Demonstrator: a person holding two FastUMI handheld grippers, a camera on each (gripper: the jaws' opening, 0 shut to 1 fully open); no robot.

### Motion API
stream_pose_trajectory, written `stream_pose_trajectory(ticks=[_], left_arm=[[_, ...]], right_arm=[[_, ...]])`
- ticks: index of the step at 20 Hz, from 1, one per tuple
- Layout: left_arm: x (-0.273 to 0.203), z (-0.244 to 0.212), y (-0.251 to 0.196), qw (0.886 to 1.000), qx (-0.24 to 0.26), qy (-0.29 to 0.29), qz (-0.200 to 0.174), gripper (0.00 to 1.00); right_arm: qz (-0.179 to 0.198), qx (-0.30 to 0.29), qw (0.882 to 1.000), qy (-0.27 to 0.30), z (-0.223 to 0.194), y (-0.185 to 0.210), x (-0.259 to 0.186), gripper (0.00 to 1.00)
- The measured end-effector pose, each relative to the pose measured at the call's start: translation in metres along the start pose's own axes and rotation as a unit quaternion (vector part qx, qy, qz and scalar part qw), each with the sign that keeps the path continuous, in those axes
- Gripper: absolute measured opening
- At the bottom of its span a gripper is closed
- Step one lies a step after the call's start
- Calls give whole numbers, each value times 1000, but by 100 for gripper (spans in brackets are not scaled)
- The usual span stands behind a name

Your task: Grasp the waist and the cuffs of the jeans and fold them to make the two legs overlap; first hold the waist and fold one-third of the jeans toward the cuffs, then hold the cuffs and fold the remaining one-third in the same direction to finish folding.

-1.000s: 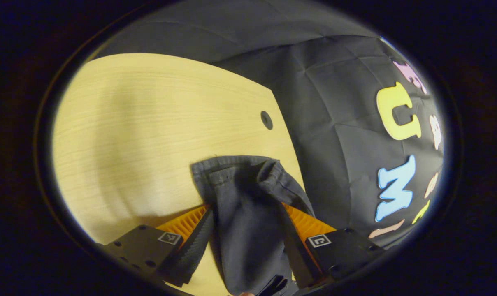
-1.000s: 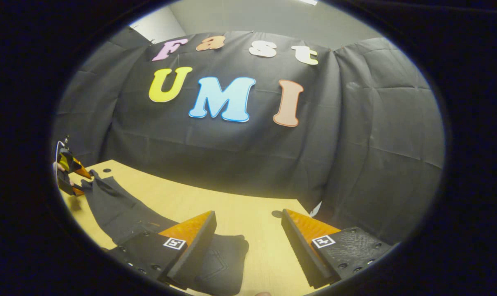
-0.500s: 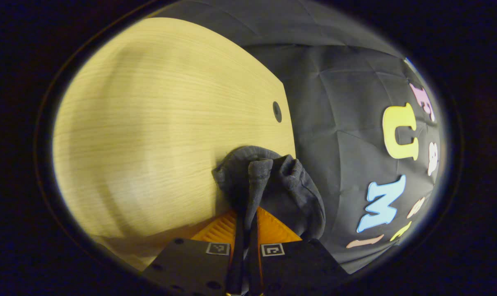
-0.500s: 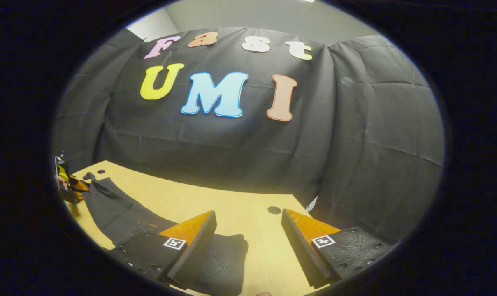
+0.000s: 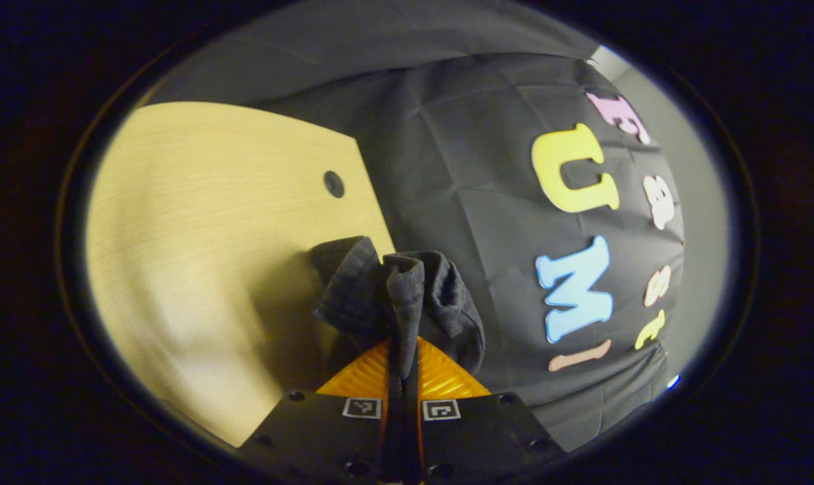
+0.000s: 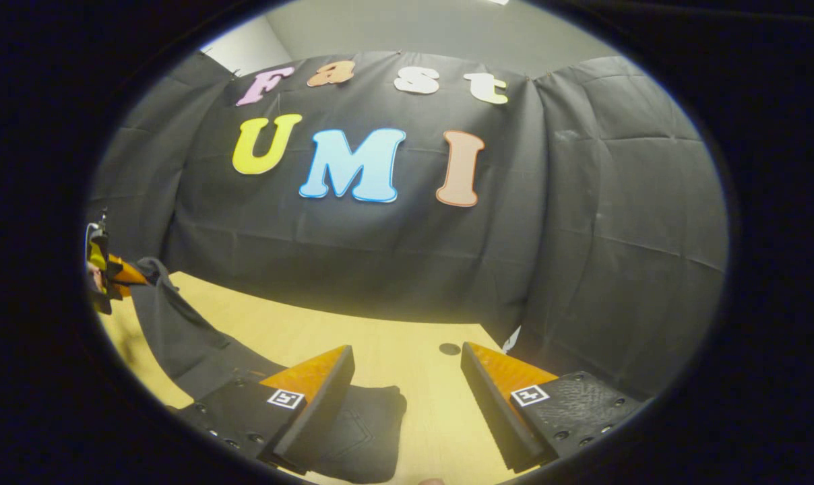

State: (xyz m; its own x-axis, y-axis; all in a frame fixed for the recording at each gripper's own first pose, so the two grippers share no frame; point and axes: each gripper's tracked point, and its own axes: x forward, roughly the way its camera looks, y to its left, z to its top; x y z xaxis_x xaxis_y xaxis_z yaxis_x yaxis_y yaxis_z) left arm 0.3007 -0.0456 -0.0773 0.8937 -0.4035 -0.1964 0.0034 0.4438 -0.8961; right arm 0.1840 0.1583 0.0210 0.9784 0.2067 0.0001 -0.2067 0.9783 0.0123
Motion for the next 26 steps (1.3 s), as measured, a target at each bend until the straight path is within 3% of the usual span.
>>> stream_pose_trajectory(ticks=[3, 6, 9, 12, 16, 21, 22, 23, 26], left_arm=[[-3, -43, -65, 996, 72, 31, -35, 8], [-7, -112, -125, 984, 143, 80, -72, 8], [-1, -192, -174, 962, 204, 142, -109, 8], [6, -274, -190, 936, 258, 203, -128, 8], [12, -367, -181, 899, 328, 266, -117, 8], [14, -428, -140, 863, 392, 310, -81, 8], [15, -438, -129, 858, 401, 312, -74, 8], [16, -447, -118, 855, 406, 315, -64, 15], [14, -458, -97, 855, 402, 326, -38, 10]], right_arm=[[14, 10, 1000, -13, 9, 3, -4, 95], [24, 12, 999, -24, 14, 3, -9, 94], [35, 3, 999, -32, 16, 1, -16, 95], [45, -10, 998, -40, 16, 0, -23, 95], [57, -12, 997, -45, 11, -1, -31, 95], [53, -5, 998, -41, -3, -14, -40, 94], [52, -4, 998, -40, -5, -18, -42, 95], [50, -3, 998, -37, -10, -23, -43, 95], [45, 2, 999, -30, -15, -34, -47, 95]])
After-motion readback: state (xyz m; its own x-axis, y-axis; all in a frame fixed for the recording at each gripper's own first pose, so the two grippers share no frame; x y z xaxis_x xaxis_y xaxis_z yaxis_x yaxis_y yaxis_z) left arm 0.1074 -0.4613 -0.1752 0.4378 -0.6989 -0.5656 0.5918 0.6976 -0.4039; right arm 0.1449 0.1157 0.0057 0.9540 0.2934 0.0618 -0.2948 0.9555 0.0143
